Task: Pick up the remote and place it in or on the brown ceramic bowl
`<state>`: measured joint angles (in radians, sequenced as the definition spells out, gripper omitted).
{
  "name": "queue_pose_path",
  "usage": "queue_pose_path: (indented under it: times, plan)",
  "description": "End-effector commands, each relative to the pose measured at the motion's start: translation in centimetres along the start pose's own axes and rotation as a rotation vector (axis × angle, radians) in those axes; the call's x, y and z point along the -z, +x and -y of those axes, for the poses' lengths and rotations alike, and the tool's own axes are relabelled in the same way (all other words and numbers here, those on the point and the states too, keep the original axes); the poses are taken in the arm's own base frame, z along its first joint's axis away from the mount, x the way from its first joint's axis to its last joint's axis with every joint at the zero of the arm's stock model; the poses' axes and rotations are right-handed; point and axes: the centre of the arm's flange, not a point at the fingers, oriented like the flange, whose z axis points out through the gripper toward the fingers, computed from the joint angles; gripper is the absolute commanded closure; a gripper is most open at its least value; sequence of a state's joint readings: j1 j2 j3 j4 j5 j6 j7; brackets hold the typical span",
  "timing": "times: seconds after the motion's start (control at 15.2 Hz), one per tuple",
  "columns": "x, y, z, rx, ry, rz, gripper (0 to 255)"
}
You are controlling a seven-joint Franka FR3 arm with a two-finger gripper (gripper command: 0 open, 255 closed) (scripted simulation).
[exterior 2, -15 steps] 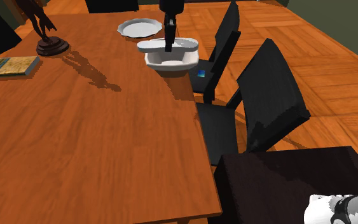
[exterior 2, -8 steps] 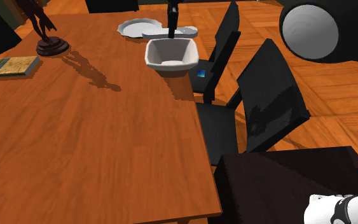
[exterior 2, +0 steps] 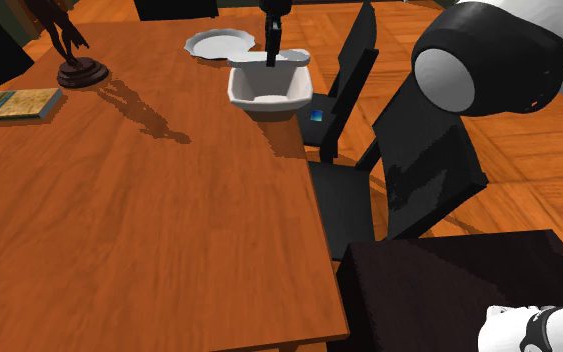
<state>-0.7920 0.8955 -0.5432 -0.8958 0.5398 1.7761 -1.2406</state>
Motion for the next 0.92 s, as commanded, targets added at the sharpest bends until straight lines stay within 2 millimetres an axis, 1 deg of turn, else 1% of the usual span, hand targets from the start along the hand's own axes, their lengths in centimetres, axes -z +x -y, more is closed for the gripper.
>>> queue_pose_path:
  times: [0.0,0.46,0.86]
  plan:
    - [-0.9,-0.2,0.1,0.0,-0.001,0.0,255]
    - [-4.6,-0.7,0.2,0.0,-0.001,0.0,255]
    - [-4.6,-0.7,0.2,0.0,-0.001,0.0,255]
